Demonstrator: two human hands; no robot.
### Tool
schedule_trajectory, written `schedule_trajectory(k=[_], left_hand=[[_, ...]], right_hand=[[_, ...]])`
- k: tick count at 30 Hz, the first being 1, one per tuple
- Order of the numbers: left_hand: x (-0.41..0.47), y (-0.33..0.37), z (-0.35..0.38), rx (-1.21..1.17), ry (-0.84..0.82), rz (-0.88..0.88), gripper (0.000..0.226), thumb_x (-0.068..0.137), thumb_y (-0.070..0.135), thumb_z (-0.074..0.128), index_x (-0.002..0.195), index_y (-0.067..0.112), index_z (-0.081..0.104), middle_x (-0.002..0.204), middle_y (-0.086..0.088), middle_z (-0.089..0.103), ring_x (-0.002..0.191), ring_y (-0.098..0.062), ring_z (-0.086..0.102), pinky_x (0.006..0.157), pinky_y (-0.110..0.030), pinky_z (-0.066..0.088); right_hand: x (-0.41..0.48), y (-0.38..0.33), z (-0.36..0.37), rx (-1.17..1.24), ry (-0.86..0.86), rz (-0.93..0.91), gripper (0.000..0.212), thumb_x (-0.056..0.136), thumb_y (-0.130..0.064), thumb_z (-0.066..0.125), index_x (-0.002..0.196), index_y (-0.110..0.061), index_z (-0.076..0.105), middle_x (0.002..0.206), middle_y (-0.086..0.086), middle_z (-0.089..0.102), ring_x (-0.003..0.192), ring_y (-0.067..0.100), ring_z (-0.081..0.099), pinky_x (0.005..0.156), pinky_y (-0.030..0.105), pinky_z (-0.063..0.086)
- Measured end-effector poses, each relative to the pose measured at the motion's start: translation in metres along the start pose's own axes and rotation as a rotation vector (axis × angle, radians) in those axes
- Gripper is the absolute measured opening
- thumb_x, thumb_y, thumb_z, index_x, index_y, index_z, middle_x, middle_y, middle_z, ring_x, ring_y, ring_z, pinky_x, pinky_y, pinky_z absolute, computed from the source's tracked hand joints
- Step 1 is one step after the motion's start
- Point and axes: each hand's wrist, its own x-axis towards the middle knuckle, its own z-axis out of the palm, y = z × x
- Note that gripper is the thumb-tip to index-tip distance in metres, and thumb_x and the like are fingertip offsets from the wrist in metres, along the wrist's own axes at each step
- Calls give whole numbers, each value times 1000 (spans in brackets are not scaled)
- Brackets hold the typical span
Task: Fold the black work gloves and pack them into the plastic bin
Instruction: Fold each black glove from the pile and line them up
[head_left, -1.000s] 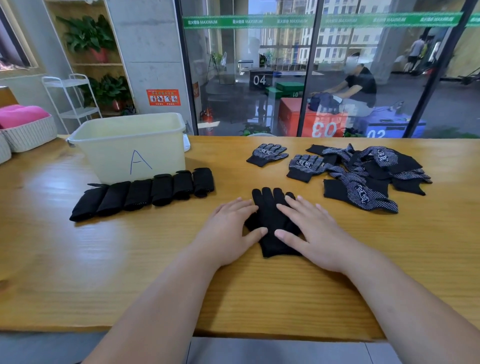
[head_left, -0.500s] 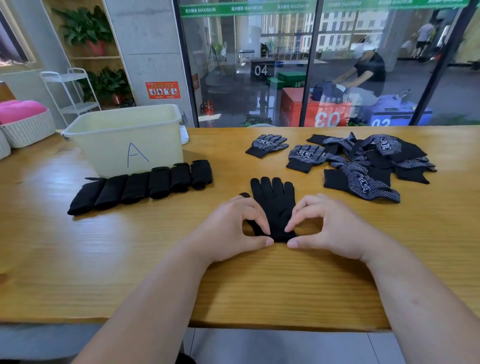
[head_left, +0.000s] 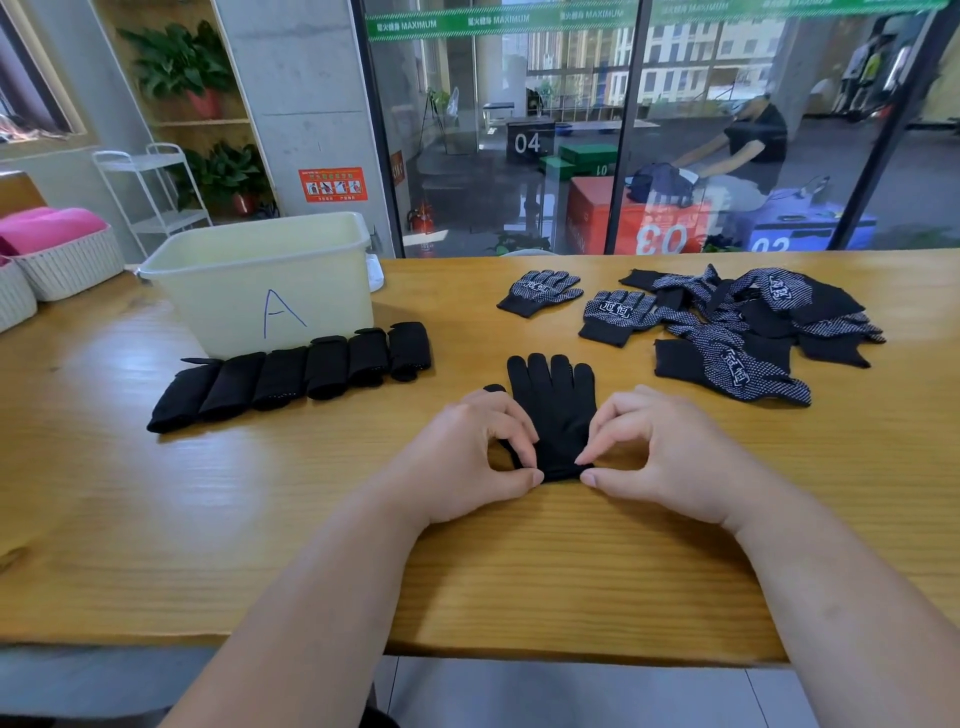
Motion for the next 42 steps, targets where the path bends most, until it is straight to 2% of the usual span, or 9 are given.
schedule_trajectory(k=[9,15,21,24,26,28,36,40,42], left_hand=[[0,-2,-2,21,33,3,12,88,42,87,85,36,77,106,20,69,112,-2,63,99,-27,50],[1,-5,3,108,68,32,37,81,61,86,105,36,74,107,22,67,110,-5,60,96,-27,49],[4,-8,7,173,128,37,16,88,39,85,100,34,75,107,22,67,106,-4,61,95,-33,53],[3,-6,7,149,140,9,11,91,35,81,99,37,75,105,22,67,104,-5,63,92,-35,54],[3,-5,6,128,147,-15,10,92,34,80,99,39,75,102,22,69,102,-4,64,91,-35,55],[1,-4,5,112,151,-60,10,92,37,80,99,42,75,100,22,70,101,-2,64,90,-34,55],[3,-3,4,-36,198,-185,14,96,42,78,109,39,77,93,24,76,100,7,67,92,-13,48],[7,-1,9,-24,255,-231,25,97,44,77,119,41,67,85,25,75,100,7,66,84,-7,40],[9,0,11,-28,260,-251,29,97,44,77,123,43,64,84,24,74,98,6,66,83,-9,43]], right_hand=[[1,3,4,-96,32,-3,10,86,-48,83,95,-45,81,100,-25,65,101,5,55,88,34,48],[2,7,10,-12,64,46,8,91,-36,79,89,-41,73,102,-24,68,101,3,61,84,32,49],[3,8,10,55,96,70,11,91,-32,78,86,-39,71,109,-28,71,105,6,61,83,33,51],[2,6,10,43,80,86,7,91,-42,78,94,-41,71,109,-29,68,109,0,57,86,30,49],[1,5,9,6,60,108,23,88,-55,79,107,-46,70,106,-28,61,109,-6,53,84,21,43],[2,4,11,-78,49,93,32,86,-60,78,113,-48,68,106,-30,59,106,-7,50,80,20,39],[8,3,19,42,202,213,9,90,-50,79,97,-45,78,81,-14,69,76,8,57,70,32,47],[11,-1,22,166,244,267,23,89,-39,84,108,-45,71,81,-32,74,72,6,63,69,16,45],[13,-3,23,166,248,287,33,88,-37,84,115,-45,66,80,-29,74,68,6,63,68,19,46]])
